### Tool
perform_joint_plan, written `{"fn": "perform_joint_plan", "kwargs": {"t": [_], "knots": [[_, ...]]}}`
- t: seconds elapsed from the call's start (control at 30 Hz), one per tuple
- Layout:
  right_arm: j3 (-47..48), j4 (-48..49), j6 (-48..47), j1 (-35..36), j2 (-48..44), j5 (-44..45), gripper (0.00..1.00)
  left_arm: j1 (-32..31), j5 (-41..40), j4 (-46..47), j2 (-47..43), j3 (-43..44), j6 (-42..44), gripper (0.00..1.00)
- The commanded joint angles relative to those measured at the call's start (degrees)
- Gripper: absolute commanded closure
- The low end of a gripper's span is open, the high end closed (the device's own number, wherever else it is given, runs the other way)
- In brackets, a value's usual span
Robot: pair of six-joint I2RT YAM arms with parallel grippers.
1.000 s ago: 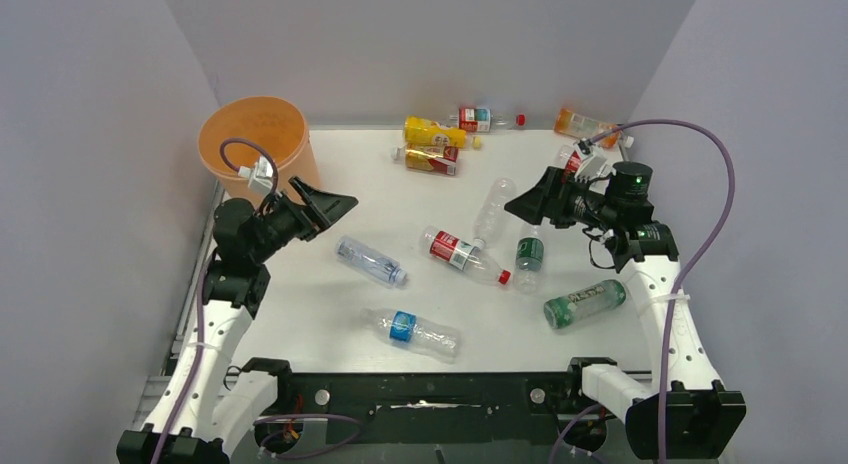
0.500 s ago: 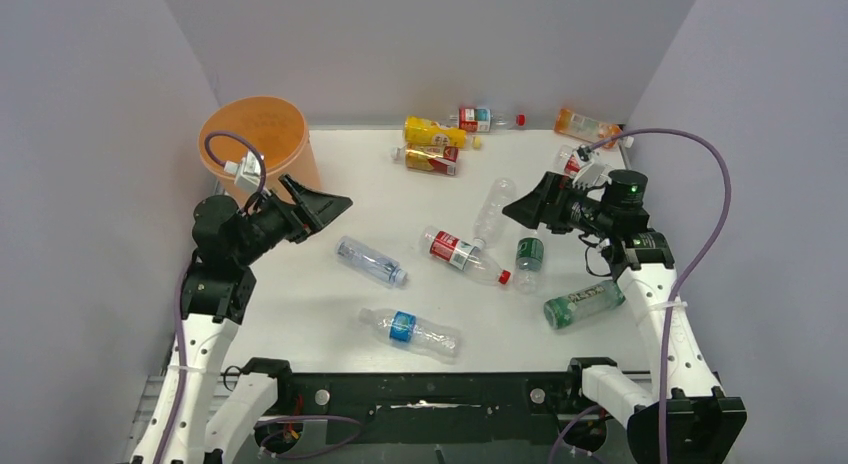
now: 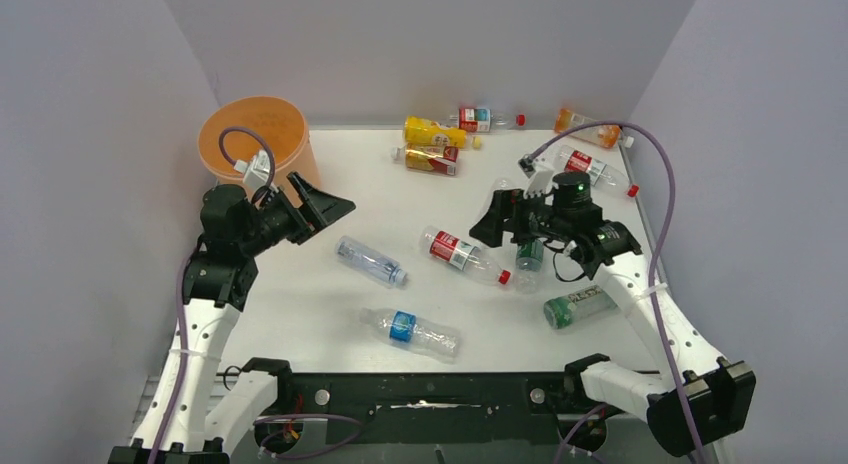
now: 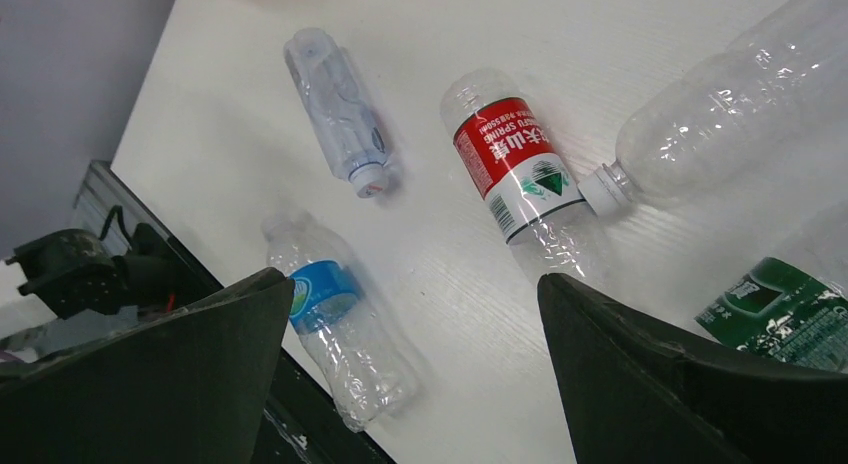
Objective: Put the plastic bottles in the bin
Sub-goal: Pick up the plastic bottle at the center of the board.
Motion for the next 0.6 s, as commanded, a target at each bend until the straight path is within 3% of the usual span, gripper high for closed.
{"fn": "perform_joint_plan", "kwargs": {"t": [0.0,0.27,0.4,0.57], "knots": [[2.9,-2.9,-5.5,6.6,2.2,13.0,0.01,-0.3,-0.3,-0.3,2.0,5.1,1.4,0.16],[0.4,-5.5,-8.8,12.5,3.2,24.7,0.01,-0.4,-2.6,-2.4,6.0,9.4,2.0,0.15],[-2.2,-5.0,-9.7,12.7,2.4,25.5,0.02,-0.6,-4.7,-3.9,9.0,12.0,3.1,0.16],[-6.2,-3.1,-10.5,13.0,-0.1,25.2,0.04,-1.9,-6.1,-2.3,11.4,9.2,2.9,0.16]]}}
